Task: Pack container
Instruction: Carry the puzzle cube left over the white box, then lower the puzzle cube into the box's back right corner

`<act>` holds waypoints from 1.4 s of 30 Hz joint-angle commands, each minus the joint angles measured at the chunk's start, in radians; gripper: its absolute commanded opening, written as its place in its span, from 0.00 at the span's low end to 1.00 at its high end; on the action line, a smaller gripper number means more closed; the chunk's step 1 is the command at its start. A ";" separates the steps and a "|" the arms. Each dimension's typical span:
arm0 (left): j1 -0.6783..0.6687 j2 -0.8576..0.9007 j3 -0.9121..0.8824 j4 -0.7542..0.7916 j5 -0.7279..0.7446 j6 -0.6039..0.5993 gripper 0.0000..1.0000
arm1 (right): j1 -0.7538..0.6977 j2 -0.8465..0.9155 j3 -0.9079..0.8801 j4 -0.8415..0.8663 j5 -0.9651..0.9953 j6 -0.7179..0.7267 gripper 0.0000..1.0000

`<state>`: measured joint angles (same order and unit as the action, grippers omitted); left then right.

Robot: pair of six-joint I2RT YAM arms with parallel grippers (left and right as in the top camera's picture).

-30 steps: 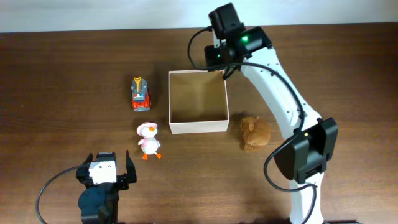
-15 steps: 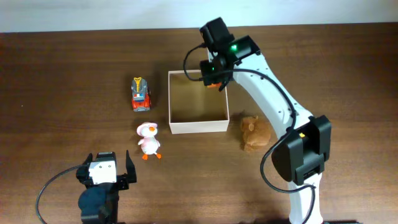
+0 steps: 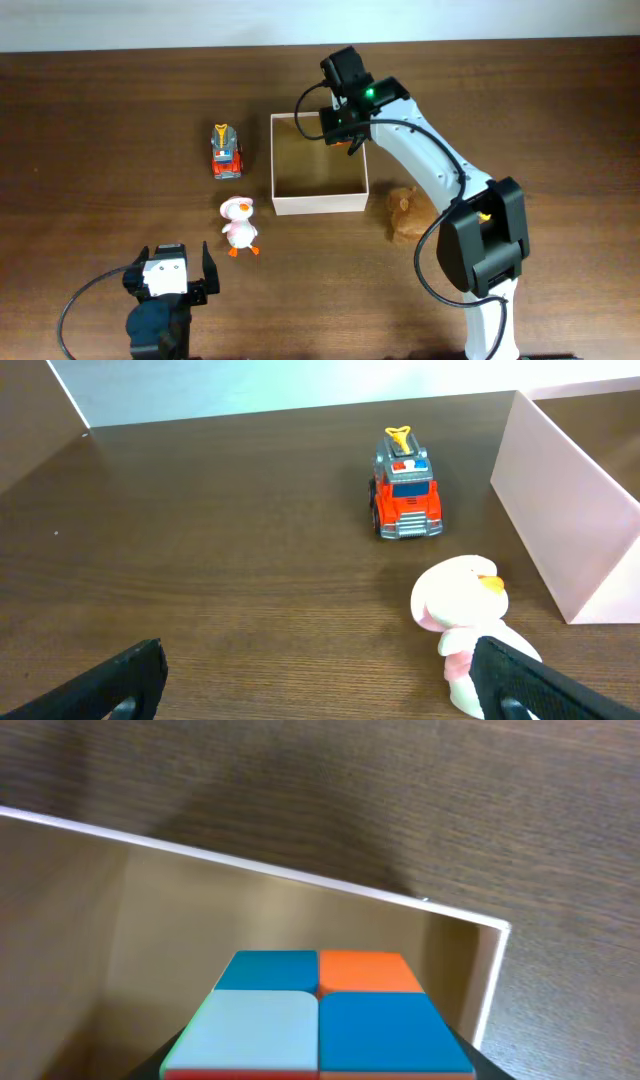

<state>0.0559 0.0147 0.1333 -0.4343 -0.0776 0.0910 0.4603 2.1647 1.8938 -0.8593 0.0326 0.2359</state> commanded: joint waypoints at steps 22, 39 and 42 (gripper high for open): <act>0.005 -0.004 -0.006 0.002 0.011 0.019 0.99 | 0.003 0.004 -0.048 0.082 0.006 0.008 0.49; 0.005 -0.004 -0.006 0.002 0.011 0.019 0.99 | 0.003 0.004 -0.048 0.062 0.005 0.008 0.58; 0.005 -0.004 -0.006 0.002 0.011 0.019 0.99 | 0.002 0.004 -0.048 0.060 0.006 0.008 0.57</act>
<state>0.0559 0.0147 0.1333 -0.4343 -0.0776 0.0910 0.4599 2.1651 1.8481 -0.7998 0.0326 0.2363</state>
